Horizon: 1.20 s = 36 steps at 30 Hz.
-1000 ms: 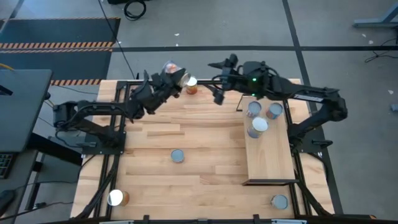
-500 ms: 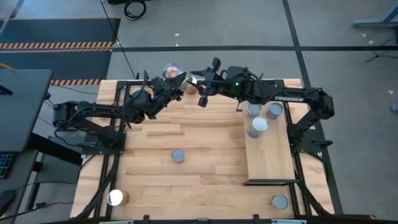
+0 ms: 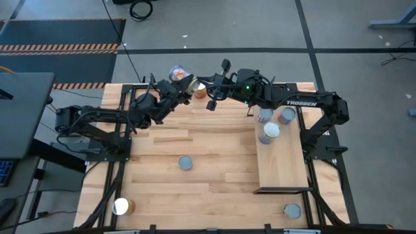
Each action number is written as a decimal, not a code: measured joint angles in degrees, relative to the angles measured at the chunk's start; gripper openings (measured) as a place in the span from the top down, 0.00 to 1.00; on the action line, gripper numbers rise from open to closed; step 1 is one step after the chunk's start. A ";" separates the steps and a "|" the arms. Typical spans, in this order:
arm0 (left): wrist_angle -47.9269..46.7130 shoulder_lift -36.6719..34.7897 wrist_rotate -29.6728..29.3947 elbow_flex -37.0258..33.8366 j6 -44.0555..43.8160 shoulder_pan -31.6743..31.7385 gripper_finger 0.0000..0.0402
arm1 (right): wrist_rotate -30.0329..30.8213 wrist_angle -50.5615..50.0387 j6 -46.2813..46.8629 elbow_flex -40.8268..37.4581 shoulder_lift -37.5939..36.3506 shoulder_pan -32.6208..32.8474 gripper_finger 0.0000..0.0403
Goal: Pick and place cans onto a shelf
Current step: Put the canned peaches on the shelf
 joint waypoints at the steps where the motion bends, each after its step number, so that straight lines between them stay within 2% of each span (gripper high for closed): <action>1: -0.03 0.00 0.11 0.00 0.32 0.01 0.21 | -0.04 -0.03 0.04 0.00 0.00 -0.09 0.98; 5: 0.01 0.00 0.84 0.00 1.40 0.02 0.19 | -0.09 -0.05 0.07 0.00 0.00 -0.11 0.99; 10: -0.03 -0.02 3.73 0.00 1.59 0.36 0.13 | -0.34 -0.29 0.88 0.00 0.13 -0.11 1.00; 16: -0.01 0.02 4.98 0.00 2.90 1.30 0.12 | -0.22 -0.15 1.22 0.00 0.13 -0.10 1.00; 30: -0.36 -0.42 6.85 0.11 8.25 1.66 0.12 | -0.46 -5.69 16.55 -0.02 -2.40 -0.89 1.00; 36: -1.68 -0.42 7.70 0.23 9.30 1.68 0.12 | -2.12 -6.96 18.80 -0.09 -3.33 -1.67 1.00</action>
